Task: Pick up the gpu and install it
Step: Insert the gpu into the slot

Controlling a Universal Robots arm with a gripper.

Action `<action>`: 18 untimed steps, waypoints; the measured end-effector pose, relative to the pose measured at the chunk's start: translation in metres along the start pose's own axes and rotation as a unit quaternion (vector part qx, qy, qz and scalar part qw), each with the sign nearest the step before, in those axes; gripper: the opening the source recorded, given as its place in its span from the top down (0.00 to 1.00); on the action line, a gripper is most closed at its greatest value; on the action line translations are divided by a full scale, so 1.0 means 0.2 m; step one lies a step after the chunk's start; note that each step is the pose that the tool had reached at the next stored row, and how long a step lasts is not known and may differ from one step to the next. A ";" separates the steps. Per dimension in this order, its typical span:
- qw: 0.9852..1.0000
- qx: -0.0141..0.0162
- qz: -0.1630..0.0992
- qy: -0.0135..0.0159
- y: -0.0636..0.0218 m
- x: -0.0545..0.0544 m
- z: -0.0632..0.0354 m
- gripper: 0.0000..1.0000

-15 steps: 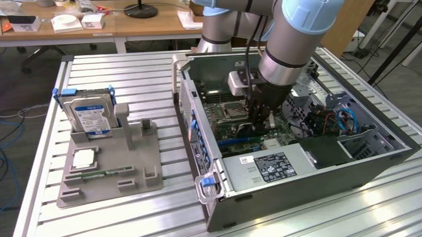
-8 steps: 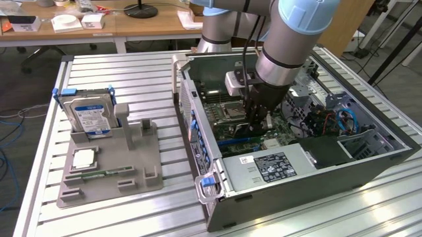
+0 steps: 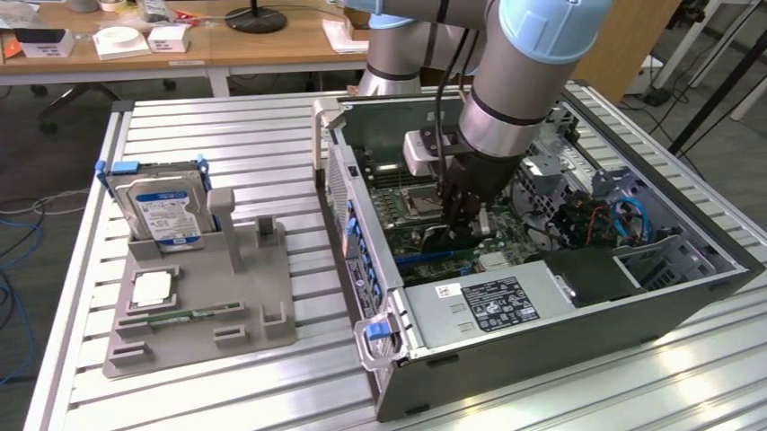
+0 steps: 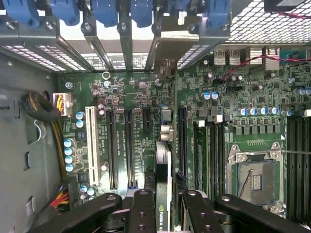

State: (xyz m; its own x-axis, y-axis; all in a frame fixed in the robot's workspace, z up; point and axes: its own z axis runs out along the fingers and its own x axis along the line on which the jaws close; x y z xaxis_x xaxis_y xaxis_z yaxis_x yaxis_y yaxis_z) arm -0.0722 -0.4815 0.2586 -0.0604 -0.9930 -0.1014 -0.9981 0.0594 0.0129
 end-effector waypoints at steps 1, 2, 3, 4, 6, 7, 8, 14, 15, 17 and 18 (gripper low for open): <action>1.000 0.000 0.000 0.000 0.003 0.00 0.001 0.74; 1.000 0.000 0.000 0.000 0.005 0.00 0.002 0.74; 1.000 0.000 0.000 0.000 0.007 0.00 0.002 0.74; 1.000 0.000 0.000 0.000 0.010 0.00 0.003 0.74; 1.000 0.000 0.000 0.000 0.020 0.00 0.004 0.74; 1.000 0.000 0.000 0.000 0.027 0.00 0.005 0.74; 1.000 0.000 0.000 0.000 0.030 0.00 0.006 0.74; 1.000 0.000 0.000 0.000 0.031 0.00 0.009 0.74; 1.000 0.000 0.000 0.000 0.031 0.00 0.009 0.74; 1.000 0.000 0.000 0.000 0.031 0.00 0.010 0.74; 1.000 0.000 0.000 0.000 0.030 0.00 0.010 0.74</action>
State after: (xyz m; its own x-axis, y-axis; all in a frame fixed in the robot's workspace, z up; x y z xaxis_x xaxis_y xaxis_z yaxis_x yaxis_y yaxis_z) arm -0.0783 -0.4815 0.2566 -0.0608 -0.9931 -0.1008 -0.9981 0.0598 0.0129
